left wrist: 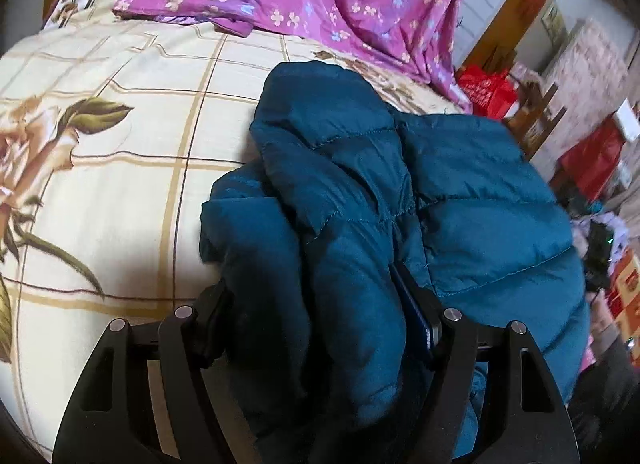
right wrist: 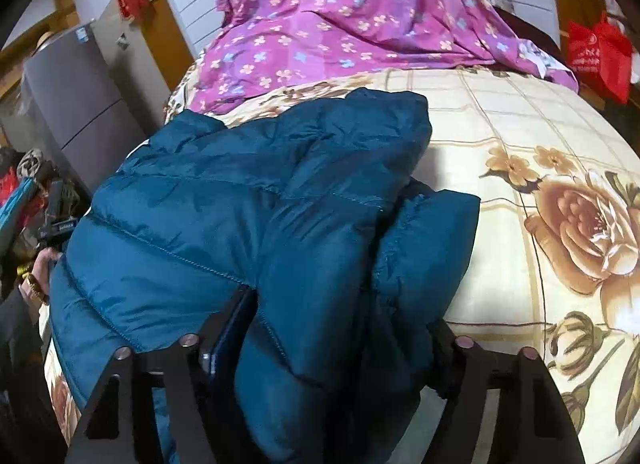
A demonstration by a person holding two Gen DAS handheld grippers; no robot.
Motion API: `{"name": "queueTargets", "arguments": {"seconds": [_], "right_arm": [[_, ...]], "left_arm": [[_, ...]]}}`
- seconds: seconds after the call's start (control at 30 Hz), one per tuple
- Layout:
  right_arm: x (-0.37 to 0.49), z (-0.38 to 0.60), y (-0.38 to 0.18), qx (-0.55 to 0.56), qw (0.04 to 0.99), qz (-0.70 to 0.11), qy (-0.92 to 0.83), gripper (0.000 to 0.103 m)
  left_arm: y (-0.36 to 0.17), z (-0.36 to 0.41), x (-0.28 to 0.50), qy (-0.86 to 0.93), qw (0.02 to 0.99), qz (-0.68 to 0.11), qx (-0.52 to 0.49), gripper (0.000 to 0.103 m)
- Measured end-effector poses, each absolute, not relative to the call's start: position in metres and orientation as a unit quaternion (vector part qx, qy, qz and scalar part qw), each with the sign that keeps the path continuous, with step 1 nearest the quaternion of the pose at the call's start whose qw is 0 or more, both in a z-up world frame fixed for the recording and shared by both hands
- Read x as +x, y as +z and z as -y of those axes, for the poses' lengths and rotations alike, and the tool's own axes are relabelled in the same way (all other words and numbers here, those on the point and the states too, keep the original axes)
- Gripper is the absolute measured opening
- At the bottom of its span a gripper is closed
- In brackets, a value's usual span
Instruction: Fold large clothes
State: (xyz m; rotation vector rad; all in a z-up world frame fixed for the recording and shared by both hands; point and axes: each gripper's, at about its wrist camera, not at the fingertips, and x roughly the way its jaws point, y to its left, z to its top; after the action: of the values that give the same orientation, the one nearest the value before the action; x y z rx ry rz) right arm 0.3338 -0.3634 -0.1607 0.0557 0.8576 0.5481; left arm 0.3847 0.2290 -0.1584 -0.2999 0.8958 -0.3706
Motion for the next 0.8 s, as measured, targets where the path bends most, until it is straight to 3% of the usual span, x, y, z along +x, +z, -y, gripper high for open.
{"name": "queueTargets", "arguments": {"seconds": [0.2, 0.3, 0.33, 0.37, 0.53, 0.6, 0.67, 0.77, 0.8], "right_arm": [[0.333, 0.365, -0.161, 0.027, 0.874, -0.408, 0.264, 0.070], [0.335, 0.368, -0.163, 0.033, 0.874, -0.416, 0.248, 0.081], [0.335, 0.368, -0.163, 0.024, 0.878, -0.419, 0.231, 0.092], [0.334, 0.366, -0.162, 0.014, 0.881, -0.418, 0.222, 0.095], [0.337, 0.365, -0.162, 0.008, 0.877, -0.422, 0.229, 0.095], [0.339, 0.368, -0.162, 0.021, 0.871, -0.426, 0.243, 0.087], [0.339, 0.370, -0.161, 0.045, 0.867, -0.421, 0.263, 0.066], [0.329, 0.361, -0.147, 0.001, 0.884, -0.387, 0.262, 0.044], [0.325, 0.355, -0.142, -0.026, 0.891, -0.375, 0.253, 0.042]], "left_arm": [[-0.156, -0.225, 0.383, -0.184, 0.866, -0.444, -0.138, 0.074], [-0.154, -0.224, 0.375, -0.205, 0.853, -0.459, -0.137, 0.074], [-0.154, -0.224, 0.373, -0.209, 0.852, -0.462, -0.133, 0.075], [-0.154, -0.224, 0.370, -0.212, 0.852, -0.462, -0.128, 0.075], [-0.154, -0.219, 0.367, -0.197, 0.864, -0.448, -0.120, 0.077], [-0.154, -0.213, 0.367, -0.186, 0.869, -0.445, -0.106, 0.070], [-0.151, -0.209, 0.364, -0.189, 0.872, -0.439, -0.105, 0.045], [-0.140, -0.199, 0.357, -0.166, 0.888, -0.423, -0.073, 0.027], [-0.134, -0.193, 0.353, -0.152, 0.894, -0.417, -0.061, 0.025]]}}
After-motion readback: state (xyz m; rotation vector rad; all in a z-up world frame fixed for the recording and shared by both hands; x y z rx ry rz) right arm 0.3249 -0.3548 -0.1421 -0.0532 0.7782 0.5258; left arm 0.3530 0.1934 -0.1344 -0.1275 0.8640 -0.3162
